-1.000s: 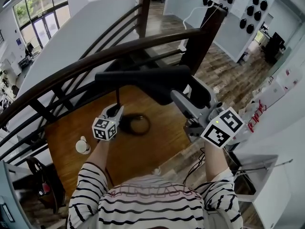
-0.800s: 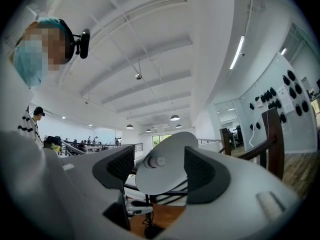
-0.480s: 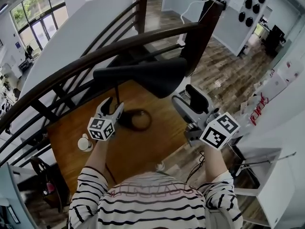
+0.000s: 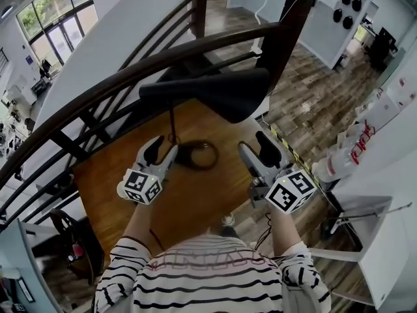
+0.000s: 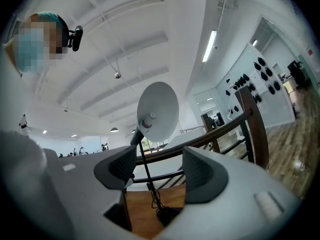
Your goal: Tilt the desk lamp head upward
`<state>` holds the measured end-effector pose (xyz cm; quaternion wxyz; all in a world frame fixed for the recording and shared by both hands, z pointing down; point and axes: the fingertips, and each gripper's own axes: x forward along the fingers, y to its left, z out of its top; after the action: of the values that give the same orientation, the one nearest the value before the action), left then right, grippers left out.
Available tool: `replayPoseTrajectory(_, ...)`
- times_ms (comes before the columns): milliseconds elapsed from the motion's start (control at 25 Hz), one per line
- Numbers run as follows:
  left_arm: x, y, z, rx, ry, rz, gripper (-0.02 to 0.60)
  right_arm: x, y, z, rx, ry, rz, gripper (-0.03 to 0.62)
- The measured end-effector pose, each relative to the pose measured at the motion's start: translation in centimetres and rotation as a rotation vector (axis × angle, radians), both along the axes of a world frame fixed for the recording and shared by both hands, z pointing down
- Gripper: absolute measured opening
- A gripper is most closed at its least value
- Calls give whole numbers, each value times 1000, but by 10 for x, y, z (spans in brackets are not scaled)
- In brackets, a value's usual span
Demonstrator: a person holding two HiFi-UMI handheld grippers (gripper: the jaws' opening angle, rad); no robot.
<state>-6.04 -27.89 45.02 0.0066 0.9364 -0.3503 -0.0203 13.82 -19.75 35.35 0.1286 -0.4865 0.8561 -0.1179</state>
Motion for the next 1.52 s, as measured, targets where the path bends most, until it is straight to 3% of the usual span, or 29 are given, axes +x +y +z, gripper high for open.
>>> replayPoseTrajectory(200,-12,25,-3,-7,11,50,162,-17,11,34,-49,-8,37,220)
replayPoseTrajectory(400,-10,55,-7,18,-1,117,106,-36,23,60,-83,-34,50,100)
replayPoseTrajectory(800,-6,108,14,5,-24,217,55,-69,51,102,-153,-48,52,-5)
replayPoseTrajectory(1120,-17,141,28,-14,-32,232,5,-89,79,122,-195,-55,44,-9)
replayPoseTrajectory(1520,-33,161,41,-50,-33,233,3,-106,103,143,-246,-50,44,-9)
